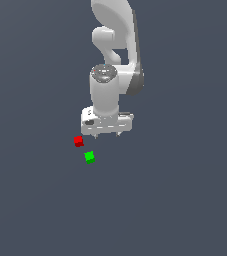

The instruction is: Stack the red cube on top of the green cube.

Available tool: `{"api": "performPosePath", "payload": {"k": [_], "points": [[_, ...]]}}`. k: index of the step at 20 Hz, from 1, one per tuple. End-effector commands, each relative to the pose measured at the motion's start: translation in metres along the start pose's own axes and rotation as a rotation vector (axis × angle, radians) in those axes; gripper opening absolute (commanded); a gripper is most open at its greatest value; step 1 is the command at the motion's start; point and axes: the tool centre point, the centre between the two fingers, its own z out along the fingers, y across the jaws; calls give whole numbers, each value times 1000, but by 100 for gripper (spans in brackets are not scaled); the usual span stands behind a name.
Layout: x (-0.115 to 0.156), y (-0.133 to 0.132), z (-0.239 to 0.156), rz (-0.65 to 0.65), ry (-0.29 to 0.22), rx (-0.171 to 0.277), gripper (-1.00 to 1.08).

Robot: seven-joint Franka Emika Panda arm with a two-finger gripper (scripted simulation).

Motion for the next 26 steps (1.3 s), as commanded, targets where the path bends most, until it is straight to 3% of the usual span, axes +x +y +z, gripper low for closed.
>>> {"api": "performPosePath", "payload": {"k": [1, 15, 26], "points": [[-9, 15, 8, -17, -1, 1, 100], [-57, 114, 58, -135, -6, 6, 100], [-68, 149, 74, -174, -7, 7, 100]]}}
